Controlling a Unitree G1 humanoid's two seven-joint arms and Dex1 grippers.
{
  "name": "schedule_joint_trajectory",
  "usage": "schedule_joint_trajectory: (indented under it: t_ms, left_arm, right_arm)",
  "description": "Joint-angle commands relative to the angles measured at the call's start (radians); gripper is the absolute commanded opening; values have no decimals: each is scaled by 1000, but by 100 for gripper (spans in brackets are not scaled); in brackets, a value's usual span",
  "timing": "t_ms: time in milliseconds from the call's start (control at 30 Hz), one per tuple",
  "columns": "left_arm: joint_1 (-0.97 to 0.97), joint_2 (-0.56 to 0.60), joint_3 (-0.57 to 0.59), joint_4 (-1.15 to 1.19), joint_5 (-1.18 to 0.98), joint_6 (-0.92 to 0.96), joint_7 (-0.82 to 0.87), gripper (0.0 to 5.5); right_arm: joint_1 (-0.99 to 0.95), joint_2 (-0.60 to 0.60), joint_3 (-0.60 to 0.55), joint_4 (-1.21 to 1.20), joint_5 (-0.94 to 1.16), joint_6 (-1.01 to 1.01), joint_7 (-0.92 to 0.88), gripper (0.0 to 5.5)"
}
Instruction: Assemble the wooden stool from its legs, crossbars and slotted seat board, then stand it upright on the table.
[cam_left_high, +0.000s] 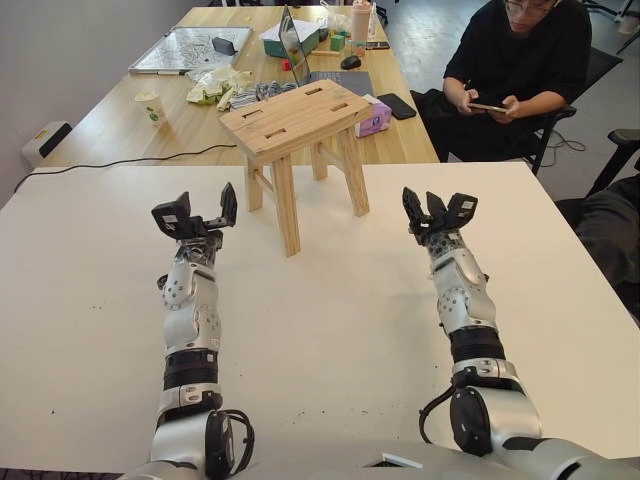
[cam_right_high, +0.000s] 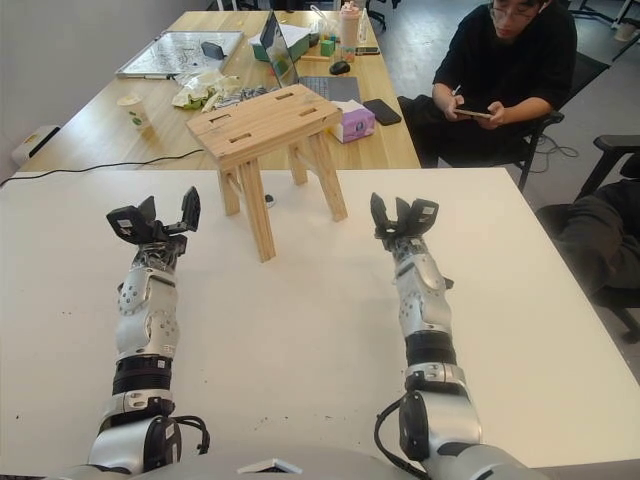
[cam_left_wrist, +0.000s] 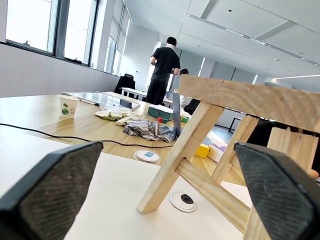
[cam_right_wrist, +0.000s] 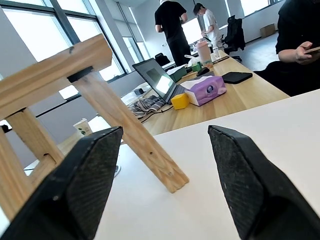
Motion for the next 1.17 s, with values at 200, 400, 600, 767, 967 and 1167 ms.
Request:
schedule_joint_trajectory:
  t_ms: [200,400,600,767,967,1167]
  left_arm:
    - [-7,20,15,5,12,-16,18,484]
    - [-23,19,9,27,71,49,127,484]
    - [-21,65,-54,-50,56,250,46,484]
    - [-27,65,-52,-42,63,239,37,484]
    - [-32,70,-53,-37,71,230,32,484]
    - [-39,69,-51,-26,80,227,43,484]
  right_arm:
    - [19,18,20,-32,3,-3,15,315]
    - [49,24,26,-62,0,-6,8,315]
    - [66,30,32,-68,-7,-16,0,315]
    - [59,28,26,-46,-19,-26,-7,315]
    - [68,34,28,-53,-21,-27,-2,315]
    - [68,43,31,-49,-26,-26,-5,315]
